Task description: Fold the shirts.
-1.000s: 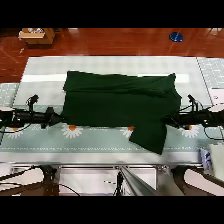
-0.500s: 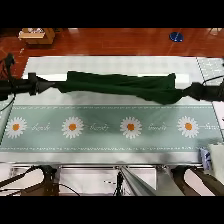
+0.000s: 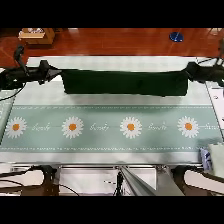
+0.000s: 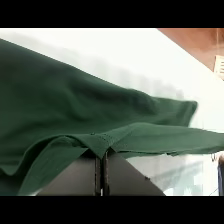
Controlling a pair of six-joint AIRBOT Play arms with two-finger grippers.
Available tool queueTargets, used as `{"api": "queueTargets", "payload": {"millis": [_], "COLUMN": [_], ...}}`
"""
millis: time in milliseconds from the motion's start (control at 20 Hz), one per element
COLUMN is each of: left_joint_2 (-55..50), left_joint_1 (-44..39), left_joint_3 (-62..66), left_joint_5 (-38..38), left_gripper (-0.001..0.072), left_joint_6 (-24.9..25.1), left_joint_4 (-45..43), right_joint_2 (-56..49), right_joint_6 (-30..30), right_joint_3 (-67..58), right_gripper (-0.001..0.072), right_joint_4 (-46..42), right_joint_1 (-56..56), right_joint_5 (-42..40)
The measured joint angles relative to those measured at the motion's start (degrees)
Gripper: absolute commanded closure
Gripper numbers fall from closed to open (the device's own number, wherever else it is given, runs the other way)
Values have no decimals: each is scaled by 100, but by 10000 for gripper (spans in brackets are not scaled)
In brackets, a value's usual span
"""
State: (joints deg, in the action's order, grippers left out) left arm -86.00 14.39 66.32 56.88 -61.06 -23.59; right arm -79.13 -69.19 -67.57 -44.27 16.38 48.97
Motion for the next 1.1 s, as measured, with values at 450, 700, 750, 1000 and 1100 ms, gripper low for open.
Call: {"api": "queueTargets", "payload": {"millis": [450, 700, 750, 1000, 1100], "left_joint_2": [-1405, -1770, -1803, -1862, -1862], "left_joint_1": [-50, -48, -46, 76, 210], "left_joint_3": [898, 999, 1003, 1268, 1499], "left_joint_5": [-98, -330, -439, -551, -369], "left_gripper": [686, 421, 316, 161, 162], "left_joint_6": [-168, -166, -166, -164, -164], "left_joint_4": [90, 131, 188, 387, 433], "right_joint_2": [-1386, -1740, -1759, -1543, -1266], "right_joint_6": [-52, -66, -70, -48, -107], "right_joint_3": [-461, -485, -490, -673, -839], "right_gripper": [677, 482, 400, 293, 293], "right_joint_4": [74, 81, 76, -66, -538], "right_joint_1": [-345, -507, -529, -385, -164], "right_joint_5": [-940, -1342, -1412, -1241, -1012]}}
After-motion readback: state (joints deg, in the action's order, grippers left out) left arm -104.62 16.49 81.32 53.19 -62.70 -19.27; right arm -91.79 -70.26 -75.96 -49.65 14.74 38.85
